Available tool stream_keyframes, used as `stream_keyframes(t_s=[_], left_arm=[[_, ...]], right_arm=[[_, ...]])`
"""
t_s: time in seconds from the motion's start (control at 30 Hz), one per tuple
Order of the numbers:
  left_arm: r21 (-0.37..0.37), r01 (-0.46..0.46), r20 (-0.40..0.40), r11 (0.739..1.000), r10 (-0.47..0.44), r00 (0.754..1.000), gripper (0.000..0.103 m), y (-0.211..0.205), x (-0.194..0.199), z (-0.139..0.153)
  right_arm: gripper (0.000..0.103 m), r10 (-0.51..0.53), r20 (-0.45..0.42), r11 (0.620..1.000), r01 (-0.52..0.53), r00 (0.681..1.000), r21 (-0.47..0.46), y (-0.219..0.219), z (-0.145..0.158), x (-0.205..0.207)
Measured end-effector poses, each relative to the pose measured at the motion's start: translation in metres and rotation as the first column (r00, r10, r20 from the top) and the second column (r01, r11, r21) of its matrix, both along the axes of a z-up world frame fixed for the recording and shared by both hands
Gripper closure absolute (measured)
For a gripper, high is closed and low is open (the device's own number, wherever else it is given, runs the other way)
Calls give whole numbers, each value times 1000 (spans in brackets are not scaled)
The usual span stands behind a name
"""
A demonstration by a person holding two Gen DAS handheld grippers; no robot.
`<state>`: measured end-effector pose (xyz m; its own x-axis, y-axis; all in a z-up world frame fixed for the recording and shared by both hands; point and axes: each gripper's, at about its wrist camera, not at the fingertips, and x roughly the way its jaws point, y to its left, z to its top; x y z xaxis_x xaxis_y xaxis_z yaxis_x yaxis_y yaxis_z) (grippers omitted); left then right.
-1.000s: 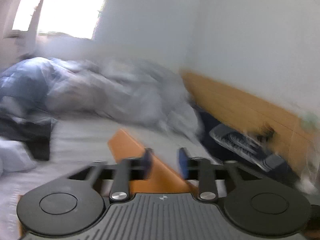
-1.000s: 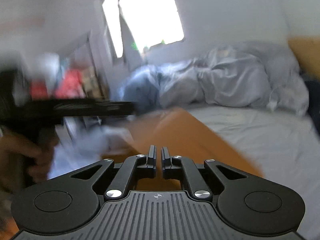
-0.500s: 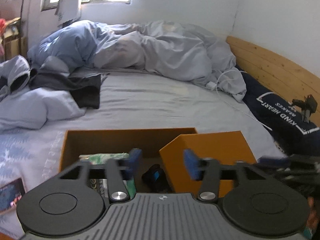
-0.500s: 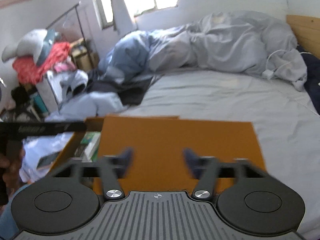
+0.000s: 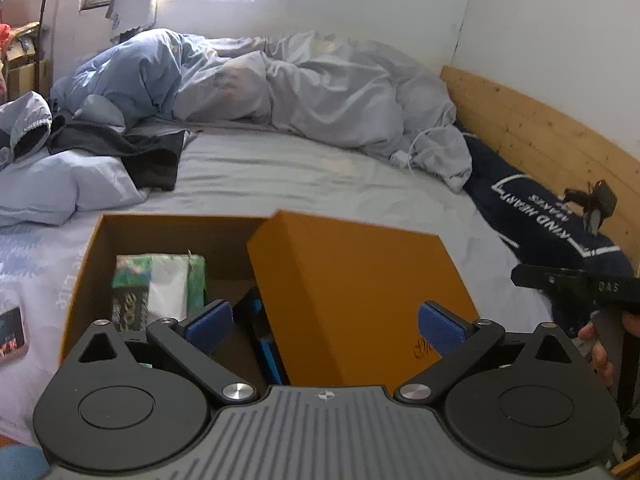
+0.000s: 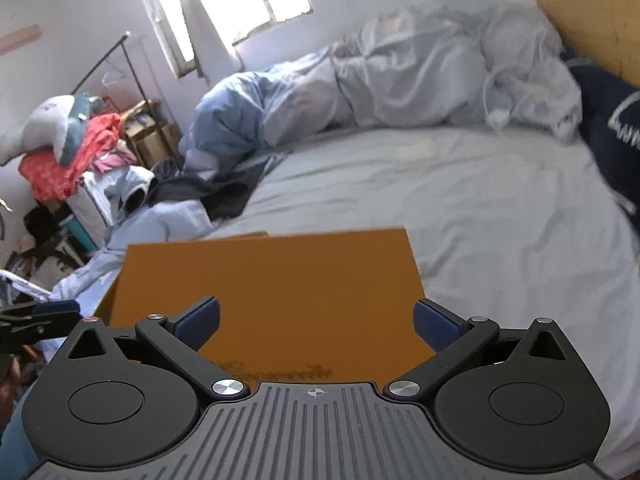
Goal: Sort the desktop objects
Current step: 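Carry the orange lid with both tools over the open cardboard box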
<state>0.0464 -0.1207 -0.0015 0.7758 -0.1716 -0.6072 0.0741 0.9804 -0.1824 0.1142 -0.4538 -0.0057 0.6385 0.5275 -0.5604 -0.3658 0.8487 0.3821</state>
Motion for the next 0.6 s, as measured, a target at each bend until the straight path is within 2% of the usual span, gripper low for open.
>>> stream_keyframes(t_s=[0.23, 0.33, 0.47, 0.6], left_arm=[[33, -9, -14, 999, 9, 1000, 0, -19, -6, -17], [25, -21, -29, 999, 22, 999, 0, -21, -3, -23], [24, -34, -58, 999, 35, 998, 0, -24, 2, -31], [21, -25, -81, 999, 27, 996, 0, -26, 5, -36]], right_arm=[[0, 5, -85, 998, 0, 996, 58, -21, -52, 23], [0, 7, -118, 997, 2, 993, 77, -28, -72, 26], [0, 17, -166, 996, -3, 986, 85, -32, -92, 32], [0, 66, -196, 989, -39, 978, 142, -31, -107, 37]])
